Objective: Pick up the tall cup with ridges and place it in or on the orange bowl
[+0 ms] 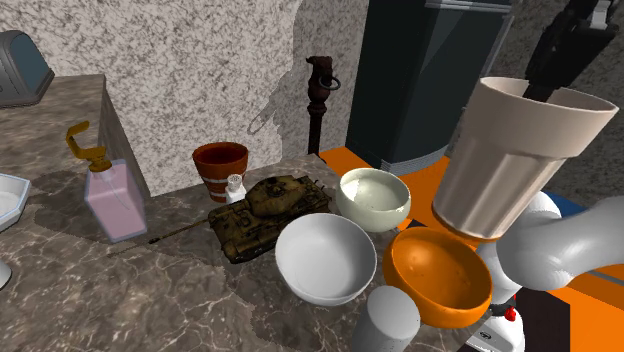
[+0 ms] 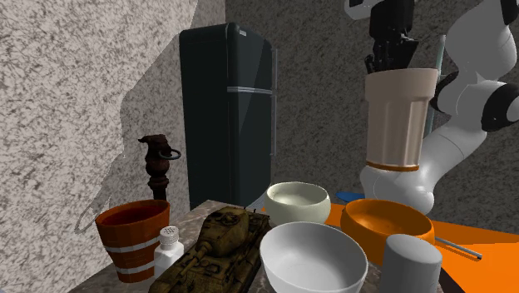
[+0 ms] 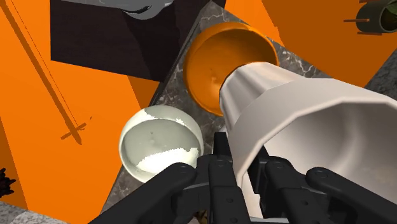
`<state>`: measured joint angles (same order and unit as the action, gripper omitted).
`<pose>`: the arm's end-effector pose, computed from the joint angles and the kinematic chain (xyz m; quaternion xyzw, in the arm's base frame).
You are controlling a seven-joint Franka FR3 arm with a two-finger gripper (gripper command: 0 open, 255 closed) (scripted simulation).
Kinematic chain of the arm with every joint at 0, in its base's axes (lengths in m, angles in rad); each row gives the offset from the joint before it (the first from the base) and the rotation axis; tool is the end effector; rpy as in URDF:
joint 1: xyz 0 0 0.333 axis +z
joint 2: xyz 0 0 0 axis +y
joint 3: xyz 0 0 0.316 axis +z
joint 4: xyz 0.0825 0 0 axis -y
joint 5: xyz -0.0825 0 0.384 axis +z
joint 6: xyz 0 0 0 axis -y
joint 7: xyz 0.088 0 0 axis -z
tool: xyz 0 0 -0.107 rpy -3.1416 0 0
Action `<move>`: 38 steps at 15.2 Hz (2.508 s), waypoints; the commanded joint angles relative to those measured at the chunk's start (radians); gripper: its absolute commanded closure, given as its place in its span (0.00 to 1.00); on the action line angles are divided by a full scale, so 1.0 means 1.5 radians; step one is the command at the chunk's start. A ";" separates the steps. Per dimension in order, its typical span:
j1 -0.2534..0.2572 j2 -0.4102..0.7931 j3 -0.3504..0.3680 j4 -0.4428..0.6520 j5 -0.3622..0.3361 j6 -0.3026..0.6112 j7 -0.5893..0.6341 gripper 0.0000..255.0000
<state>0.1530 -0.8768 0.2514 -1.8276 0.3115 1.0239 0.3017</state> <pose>0.1248 0.1764 0.7747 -0.9948 -0.0938 -0.0086 0.0391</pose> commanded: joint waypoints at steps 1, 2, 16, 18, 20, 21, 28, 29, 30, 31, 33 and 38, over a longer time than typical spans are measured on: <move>0.001 -0.016 0.001 -0.031 0.001 0.015 -0.004 1.00; 0.002 -0.024 0.001 -0.046 0.002 0.022 -0.006 1.00; 0.013 -0.121 0.015 -0.233 0.016 0.112 -0.028 1.00; 0.014 -0.134 0.018 -0.258 0.019 0.124 -0.031 1.00; 0.015 -0.142 0.019 -0.273 0.021 0.131 -0.033 1.00; 0.015 -0.142 0.020 -0.273 0.021 0.131 -0.032 1.00; 0.015 -0.142 0.020 -0.273 0.021 0.131 -0.032 0.00; 0.015 -0.142 0.020 -0.273 0.021 0.131 -0.032 0.00; 0.015 -0.142 0.020 -0.273 0.021 0.131 -0.032 0.00; 0.015 -0.142 0.020 -0.273 0.021 0.131 -0.032 0.00; 0.015 -0.142 0.020 -0.273 0.021 0.131 -0.032 0.00; 0.009 -0.084 0.003 -0.156 0.005 0.071 -0.023 0.00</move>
<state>0.1665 -1.0101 0.2623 -2.0810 0.3249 1.1434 0.2679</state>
